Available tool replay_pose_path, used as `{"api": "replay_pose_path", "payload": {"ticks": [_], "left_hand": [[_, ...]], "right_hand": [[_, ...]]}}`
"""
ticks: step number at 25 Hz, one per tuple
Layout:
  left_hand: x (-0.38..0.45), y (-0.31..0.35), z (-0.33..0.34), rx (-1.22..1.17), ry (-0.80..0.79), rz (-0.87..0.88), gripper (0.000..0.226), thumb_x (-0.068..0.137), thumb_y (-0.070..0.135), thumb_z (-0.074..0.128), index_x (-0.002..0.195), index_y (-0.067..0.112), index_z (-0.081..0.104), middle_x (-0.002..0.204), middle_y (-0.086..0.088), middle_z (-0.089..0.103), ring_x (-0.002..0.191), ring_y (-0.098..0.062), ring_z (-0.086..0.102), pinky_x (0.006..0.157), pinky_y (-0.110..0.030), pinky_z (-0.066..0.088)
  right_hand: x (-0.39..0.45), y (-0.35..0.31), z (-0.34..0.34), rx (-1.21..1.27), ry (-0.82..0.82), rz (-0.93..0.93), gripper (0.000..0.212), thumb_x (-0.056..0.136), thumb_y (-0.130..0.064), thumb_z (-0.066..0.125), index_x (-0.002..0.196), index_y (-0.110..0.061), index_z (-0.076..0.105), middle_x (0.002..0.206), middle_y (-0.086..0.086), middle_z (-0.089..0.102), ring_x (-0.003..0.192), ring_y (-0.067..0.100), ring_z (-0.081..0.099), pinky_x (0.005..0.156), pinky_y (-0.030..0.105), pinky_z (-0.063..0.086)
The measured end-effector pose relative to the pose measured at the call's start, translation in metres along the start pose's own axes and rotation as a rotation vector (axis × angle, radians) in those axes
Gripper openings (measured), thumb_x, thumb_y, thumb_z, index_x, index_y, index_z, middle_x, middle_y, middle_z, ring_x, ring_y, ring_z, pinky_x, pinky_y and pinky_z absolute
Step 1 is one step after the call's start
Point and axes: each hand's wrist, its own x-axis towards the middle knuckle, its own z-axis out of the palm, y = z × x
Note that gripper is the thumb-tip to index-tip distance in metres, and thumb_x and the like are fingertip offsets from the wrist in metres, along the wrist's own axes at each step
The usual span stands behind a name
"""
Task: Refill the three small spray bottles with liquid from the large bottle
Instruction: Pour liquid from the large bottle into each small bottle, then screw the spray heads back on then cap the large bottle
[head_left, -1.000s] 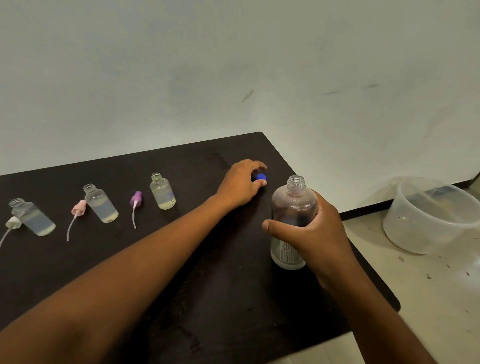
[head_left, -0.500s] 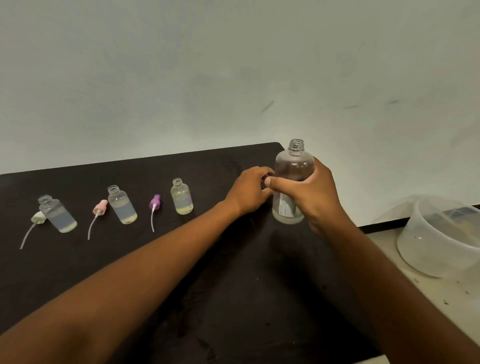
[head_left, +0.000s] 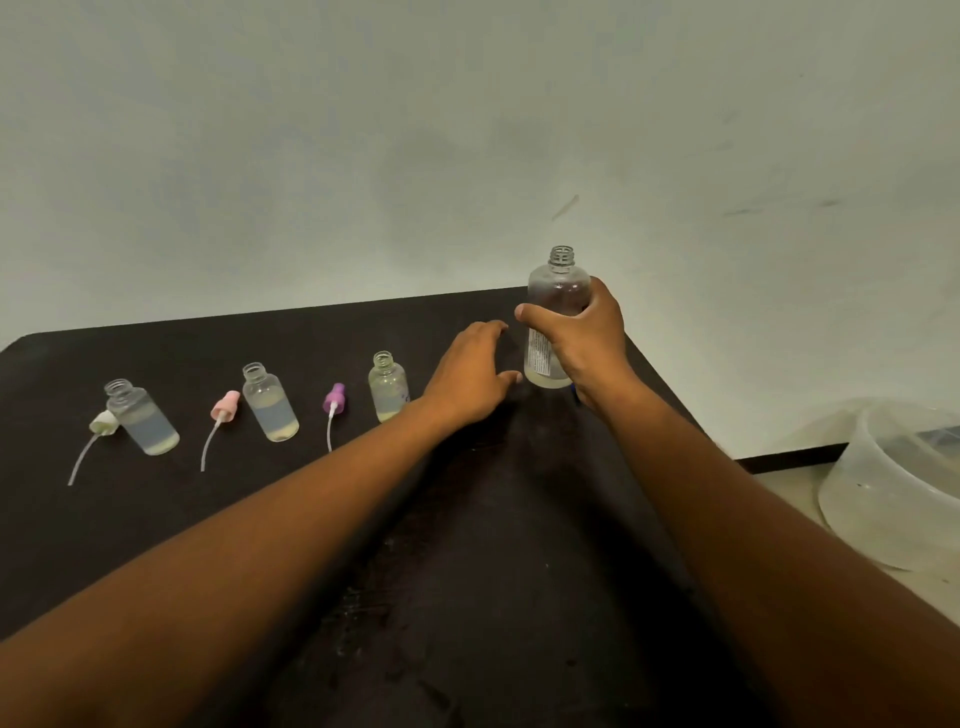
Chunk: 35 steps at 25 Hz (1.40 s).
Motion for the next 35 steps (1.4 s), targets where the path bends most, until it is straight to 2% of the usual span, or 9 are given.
{"api": "replay_pose_path", "payload": {"ticks": [10,14,18,21,24,26,28,32,35], "left_hand": [[-0.026,-0.011,-0.001,0.019,-0.03,-0.03,0.082,0.09,0.029,0.075,0.156,0.01,0.029,0.157,-0.01,0.039,0.144,-0.027,0.04,0.116,-0.043,0.039],[-0.05,-0.003,-0.013,0.005,-0.042,-0.022,0.083,0.091,0.031,0.074,0.158,0.014,0.026,0.16,-0.007,0.036,0.147,-0.025,0.037,0.118,-0.042,0.038],[-0.083,0.003,-0.041,-0.007,-0.024,-0.007,0.083,0.091,0.033,0.074,0.158,0.019,0.027,0.161,-0.003,0.034,0.148,-0.021,0.036,0.119,-0.041,0.036],[-0.117,-0.001,-0.063,-0.023,-0.003,-0.006,0.08,0.09,0.034,0.075,0.156,0.021,0.031,0.159,0.0,0.038,0.146,-0.019,0.038,0.119,-0.04,0.036],[-0.151,-0.013,-0.084,-0.021,0.017,-0.016,0.077,0.09,0.035,0.075,0.154,0.024,0.034,0.158,0.001,0.041,0.145,-0.018,0.04,0.12,-0.038,0.034],[-0.166,-0.024,-0.096,-0.018,0.034,-0.038,0.077,0.089,0.035,0.075,0.154,0.024,0.035,0.157,0.002,0.042,0.146,-0.018,0.039,0.12,-0.039,0.035],[-0.175,-0.035,-0.106,-0.011,0.047,-0.074,0.077,0.089,0.035,0.076,0.154,0.024,0.035,0.157,0.002,0.042,0.147,-0.019,0.038,0.119,-0.043,0.038],[-0.177,-0.059,-0.123,0.016,0.074,-0.113,0.075,0.088,0.034,0.077,0.152,0.023,0.039,0.152,0.004,0.046,0.137,-0.014,0.047,0.113,-0.032,0.04],[-0.168,-0.072,-0.127,0.029,0.09,-0.124,0.074,0.088,0.034,0.078,0.15,0.021,0.04,0.15,0.003,0.048,0.138,-0.016,0.047,0.114,-0.032,0.039]], "right_hand": [[-0.007,0.022,0.016,-0.074,-0.002,-0.016,0.065,0.067,-0.035,0.092,0.123,-0.022,0.061,0.112,-0.007,0.07,0.1,0.006,0.068,0.08,0.019,0.052],[-0.013,0.012,0.011,-0.122,-0.035,-0.017,0.084,0.064,-0.043,0.094,0.134,-0.021,0.053,0.122,-0.009,0.064,0.109,0.011,0.065,0.091,0.028,0.053],[-0.034,-0.012,0.001,-0.157,-0.017,-0.025,0.105,0.07,-0.043,0.091,0.153,-0.02,0.03,0.146,-0.005,0.047,0.131,0.016,0.051,0.109,0.038,0.045],[-0.06,-0.032,-0.001,-0.19,0.085,-0.103,0.101,0.077,-0.04,0.087,0.156,-0.021,0.028,0.156,0.0,0.038,0.141,0.018,0.044,0.112,0.033,0.042],[-0.092,-0.047,0.01,-0.181,0.138,-0.255,0.083,0.082,-0.033,0.084,0.15,-0.021,0.038,0.147,-0.003,0.043,0.13,0.012,0.048,0.103,0.022,0.043],[-0.108,-0.05,0.024,-0.199,0.067,-0.285,0.073,0.084,-0.029,0.082,0.145,-0.021,0.043,0.14,-0.005,0.048,0.122,0.007,0.05,0.102,0.017,0.043],[-0.114,-0.046,0.042,-0.224,-0.03,-0.25,0.07,0.084,-0.031,0.082,0.143,-0.023,0.046,0.136,-0.005,0.053,0.119,0.008,0.054,0.102,0.026,0.048],[-0.114,-0.034,0.077,-0.234,-0.185,-0.14,0.079,0.081,-0.034,0.085,0.147,-0.021,0.044,0.138,-0.002,0.056,0.12,0.013,0.058,0.097,0.027,0.05],[-0.106,-0.021,0.098,-0.229,-0.264,-0.053,0.088,0.077,-0.03,0.089,0.15,-0.018,0.042,0.143,0.002,0.055,0.128,0.018,0.056,0.101,0.029,0.048]]}}
